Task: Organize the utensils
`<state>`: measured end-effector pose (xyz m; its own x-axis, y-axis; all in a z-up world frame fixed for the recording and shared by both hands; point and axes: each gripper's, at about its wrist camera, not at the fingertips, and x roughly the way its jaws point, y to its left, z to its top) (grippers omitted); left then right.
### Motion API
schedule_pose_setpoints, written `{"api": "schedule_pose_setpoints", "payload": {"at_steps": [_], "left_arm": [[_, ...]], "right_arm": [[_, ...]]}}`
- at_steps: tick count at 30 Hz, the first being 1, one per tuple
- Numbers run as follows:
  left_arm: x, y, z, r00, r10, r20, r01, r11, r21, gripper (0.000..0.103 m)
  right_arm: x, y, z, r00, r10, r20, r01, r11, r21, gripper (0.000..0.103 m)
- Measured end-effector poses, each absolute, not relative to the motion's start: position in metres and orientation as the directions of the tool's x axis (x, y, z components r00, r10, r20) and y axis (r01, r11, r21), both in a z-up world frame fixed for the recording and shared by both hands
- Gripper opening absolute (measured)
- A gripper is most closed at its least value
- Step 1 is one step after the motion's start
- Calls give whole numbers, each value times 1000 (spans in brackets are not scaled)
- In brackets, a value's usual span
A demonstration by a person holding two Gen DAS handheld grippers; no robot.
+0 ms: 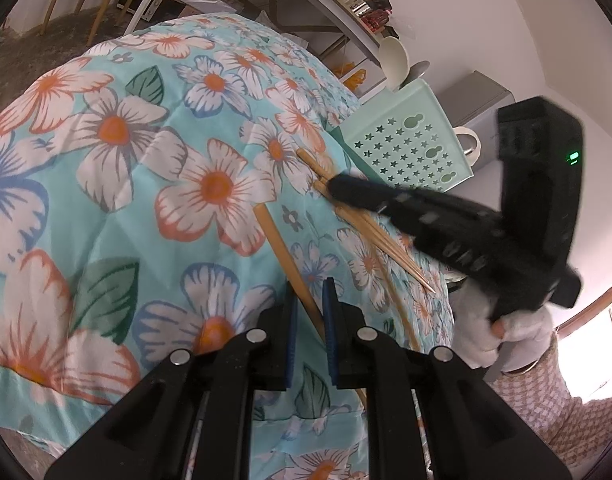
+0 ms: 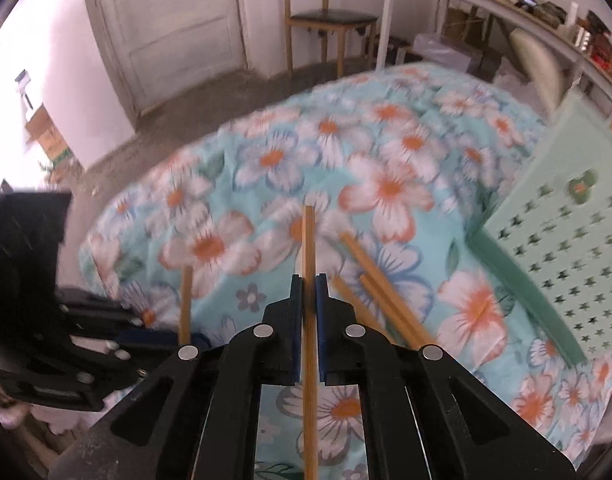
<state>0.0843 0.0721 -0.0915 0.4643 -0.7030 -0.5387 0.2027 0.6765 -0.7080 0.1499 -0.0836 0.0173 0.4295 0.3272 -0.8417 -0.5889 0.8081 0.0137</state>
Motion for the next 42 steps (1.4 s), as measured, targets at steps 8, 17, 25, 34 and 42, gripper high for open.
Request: {"api": "schedule_pose_setpoints", "payload": {"at_steps": [8,17,25,34,42], "left_arm": [[85,72,-91,466,-701,-540,202,678,-707,11],[82,69,-89,480,-691,-541,196,685,-702,11],[76,68,-62,517,-687,-510,236,687,-687,9],[66,61,-5,606,-649,-460,328,731,-598,6],[58,49,56,737,-552,-390,413,825,-387,5]], "right_arm": [[151,-114,78,549,428,-718,-506,854,122,5],[146,-155,104,669,477,-570,-382,878,287,5],[140,-174,103,695,470,-543,-330,881,340,5],[129,-192,121,748,454,-484,-318,885,339,5],[124,-198,128,767,473,-433,-335,871,358,5]]}}
